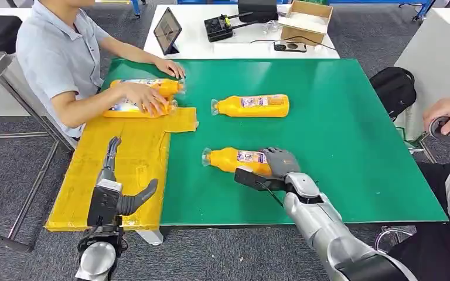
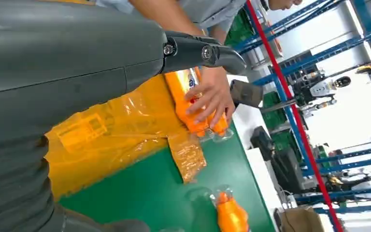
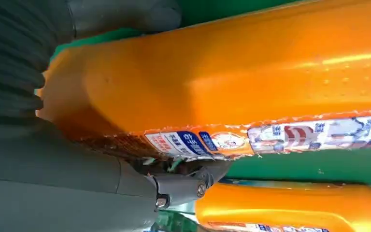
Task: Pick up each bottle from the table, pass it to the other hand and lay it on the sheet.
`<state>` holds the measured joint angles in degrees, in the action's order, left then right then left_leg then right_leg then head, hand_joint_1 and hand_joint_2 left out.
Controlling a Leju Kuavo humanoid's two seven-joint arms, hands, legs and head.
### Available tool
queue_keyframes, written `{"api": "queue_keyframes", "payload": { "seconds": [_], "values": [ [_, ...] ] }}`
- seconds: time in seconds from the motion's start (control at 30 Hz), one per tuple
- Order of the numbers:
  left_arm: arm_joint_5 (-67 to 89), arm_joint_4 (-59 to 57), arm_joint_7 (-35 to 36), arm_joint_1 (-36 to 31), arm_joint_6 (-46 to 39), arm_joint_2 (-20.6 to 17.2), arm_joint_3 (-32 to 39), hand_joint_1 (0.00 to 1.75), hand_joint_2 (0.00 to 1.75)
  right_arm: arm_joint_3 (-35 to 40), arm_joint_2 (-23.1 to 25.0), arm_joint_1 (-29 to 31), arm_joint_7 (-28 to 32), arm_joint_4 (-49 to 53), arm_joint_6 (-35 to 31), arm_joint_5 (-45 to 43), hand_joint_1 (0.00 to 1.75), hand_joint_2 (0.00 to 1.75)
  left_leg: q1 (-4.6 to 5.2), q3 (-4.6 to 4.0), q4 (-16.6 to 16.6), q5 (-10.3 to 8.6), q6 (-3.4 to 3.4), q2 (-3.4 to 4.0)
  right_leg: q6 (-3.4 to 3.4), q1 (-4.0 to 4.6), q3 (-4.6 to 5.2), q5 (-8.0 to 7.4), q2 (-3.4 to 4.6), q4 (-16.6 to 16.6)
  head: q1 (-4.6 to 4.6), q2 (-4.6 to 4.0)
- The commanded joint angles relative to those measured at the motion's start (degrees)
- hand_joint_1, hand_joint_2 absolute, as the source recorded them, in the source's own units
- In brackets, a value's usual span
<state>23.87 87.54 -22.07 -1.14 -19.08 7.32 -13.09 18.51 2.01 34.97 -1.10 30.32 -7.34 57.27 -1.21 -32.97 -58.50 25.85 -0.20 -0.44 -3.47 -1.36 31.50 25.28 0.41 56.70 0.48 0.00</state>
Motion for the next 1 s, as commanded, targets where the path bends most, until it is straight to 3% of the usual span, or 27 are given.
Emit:
{"api": "queue_keyframes", "payload": {
  "seconds": [0.03,0.3,0.37,0.4,0.43,0.5,0.53,0.63,0.7,0.83,1.0],
  "values": [
    [-8.9,-4.7,-3.3,-4.5,5.0,-1.6,-0.7,0.00,1.75,-6.0,-0.3,-3.5,17.2,-2.0,7.2,-16.4,1.75,1.75,-0.04,-0.02,0.1,-0.10,0.06,-0.17,0.18,0.08,-0.07,-0.06,-0.25,-0.2,-0.02,0.00],
    [-12.3,-1.8,-6.6,-3.4,3.3,-0.6,-1.7,0.00,1.75,-10.0,2.1,-8.7,28.2,10.0,2.4,-30.0,1.75,1.75,-0.03,-0.07,0.0,-0.06,0.04,0.15,0.30,0.06,0.13,-0.16,0.12,0.0,-0.02,0.00],
    [-16.8,0.0,-8.2,-1.3,4.8,0.0,-1.3,0.00,1.75,-12.4,4.1,-13.3,33.8,20.3,2.7,-38.6,1.75,1.75,-0.03,-0.13,0.0,-0.05,0.04,0.17,0.25,0.06,0.18,-0.18,0.14,0.0,0.00,0.00],
    [-16.8,0.2,-8.2,-0.9,4.8,0.0,-1.4,0.00,1.75,-11.7,4.1,-14.3,33.1,22.6,2.7,-39.1,1.75,1.75,-0.04,-0.20,0.0,-0.04,0.05,0.20,0.30,0.09,0.23,-0.18,0.14,0.0,-0.02,0.00],
    [-22.6,-0.7,-3.6,0.8,10.6,-0.2,-1.7,0.00,1.75,-12.0,5.3,-17.6,34.6,30.2,2.9,-43.5,1.75,1.75,0.02,-0.23,0.0,-0.05,0.02,0.17,0.22,0.01,0.25,-0.14,0.16,0.0,-0.04,0.00],
    [-24.0,-2.5,-4.1,1.6,12.1,-0.2,-1.9,0.00,1.75,-10.4,5.0,-19.5,32.7,34.8,1.7,-44.1,1.75,1.75,0.03,-0.41,0.1,-0.04,0.01,0.17,0.22,0.00,0.40,-0.13,0.19,0.0,-0.02,0.00],
    [-27.3,-4.5,-1.4,2.2,15.2,0.1,-2.1,0.00,1.75,-9.9,5.3,-20.6,34.3,37.9,-0.5,-44.8,1.75,1.75,0.02,-0.42,0.1,0.00,0.03,0.19,0.28,0.02,0.42,-0.11,0.18,0.0,-0.02,0.00],
    [-27.3,-6.9,-2.5,2.7,18.2,-0.3,-4.3,0.00,1.75,-8.2,6.2,-22.0,38.1,43.2,-5.1,-45.1,1.75,1.75,0.02,-0.50,0.1,0.00,0.05,0.15,0.29,0.03,0.48,-0.09,0.12,0.0,-0.02,0.00],
    [-27.3,-6.8,-2.5,3.0,18.3,0.0,-4.7,0.00,1.75,-7.7,6.3,-22.1,37.8,44.0,-5.5,-45.0,1.75,1.75,0.04,-0.72,0.0,-0.04,0.05,0.11,0.28,0.01,0.69,-0.11,0.08,0.0,0.00,0.00],
    [-28.3,-4.6,-6.1,4.1,30.0,-4.0,-9.4,0.00,1.75,-4.7,5.9,-19.5,38.5,40.8,-4.8,-46.1,1.75,1.75,0.00,-0.78,0.0,-0.05,0.03,0.22,0.28,0.04,0.78,-0.16,0.19,0.0,0.00,0.00],
    [-26.4,-4.0,-8.7,4.8,30.6,-2.8,-8.9,0.00,1.75,1.5,5.6,-15.1,35.7,30.8,-0.7,-42.1,1.75,1.75,0.01,-0.76,0.1,-0.05,0.01,0.36,0.24,0.02,0.79,-0.21,0.35,0.0,-0.04,0.00]
  ]
}}
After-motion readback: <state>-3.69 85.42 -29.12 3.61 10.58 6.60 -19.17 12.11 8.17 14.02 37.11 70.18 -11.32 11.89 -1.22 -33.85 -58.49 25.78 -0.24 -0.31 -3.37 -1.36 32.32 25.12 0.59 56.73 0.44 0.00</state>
